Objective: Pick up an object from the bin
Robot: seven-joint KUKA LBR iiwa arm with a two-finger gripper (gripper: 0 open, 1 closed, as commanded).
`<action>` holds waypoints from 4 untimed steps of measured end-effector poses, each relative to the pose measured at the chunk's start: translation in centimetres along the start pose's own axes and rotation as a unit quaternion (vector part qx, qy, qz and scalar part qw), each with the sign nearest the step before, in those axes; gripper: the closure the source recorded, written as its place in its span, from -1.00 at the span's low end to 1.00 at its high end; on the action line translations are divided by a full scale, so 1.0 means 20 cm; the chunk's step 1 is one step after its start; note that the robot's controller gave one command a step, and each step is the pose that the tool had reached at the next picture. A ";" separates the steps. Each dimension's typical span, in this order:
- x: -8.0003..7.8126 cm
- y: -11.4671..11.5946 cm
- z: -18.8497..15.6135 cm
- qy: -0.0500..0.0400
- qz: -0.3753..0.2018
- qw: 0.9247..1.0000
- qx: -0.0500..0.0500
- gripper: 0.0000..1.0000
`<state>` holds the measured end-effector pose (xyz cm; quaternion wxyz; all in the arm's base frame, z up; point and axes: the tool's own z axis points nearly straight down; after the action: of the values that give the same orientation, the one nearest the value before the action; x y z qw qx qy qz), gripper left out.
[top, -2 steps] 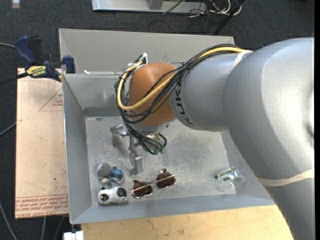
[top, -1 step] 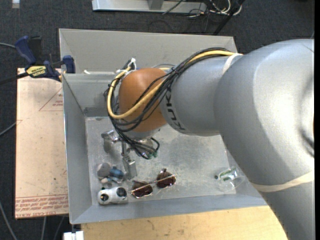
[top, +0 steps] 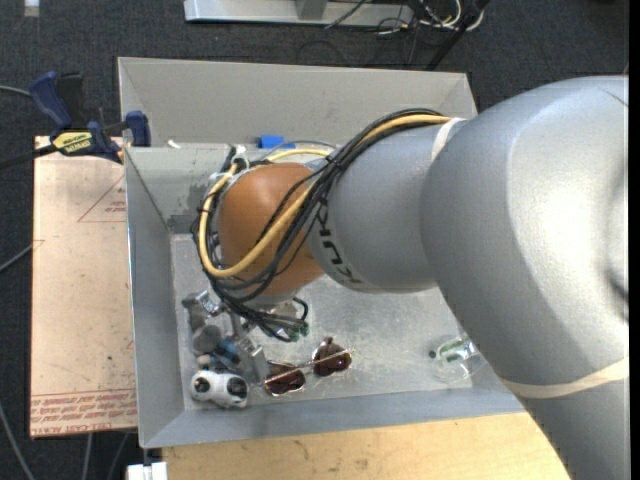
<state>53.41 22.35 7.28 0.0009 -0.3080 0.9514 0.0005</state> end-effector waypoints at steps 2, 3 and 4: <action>0.00 0.18 0.01 0.000 -0.015 1.000 0.000 1.00; 0.17 0.12 -0.22 0.004 -0.018 1.000 -0.001 1.00; -0.02 0.02 -0.23 0.000 -0.012 1.000 0.000 -1.00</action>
Offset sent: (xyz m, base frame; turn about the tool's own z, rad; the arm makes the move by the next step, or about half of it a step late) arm 0.0000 0.0000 0.0000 0.0000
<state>53.48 22.82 11.87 0.0010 -0.3194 0.9476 0.0008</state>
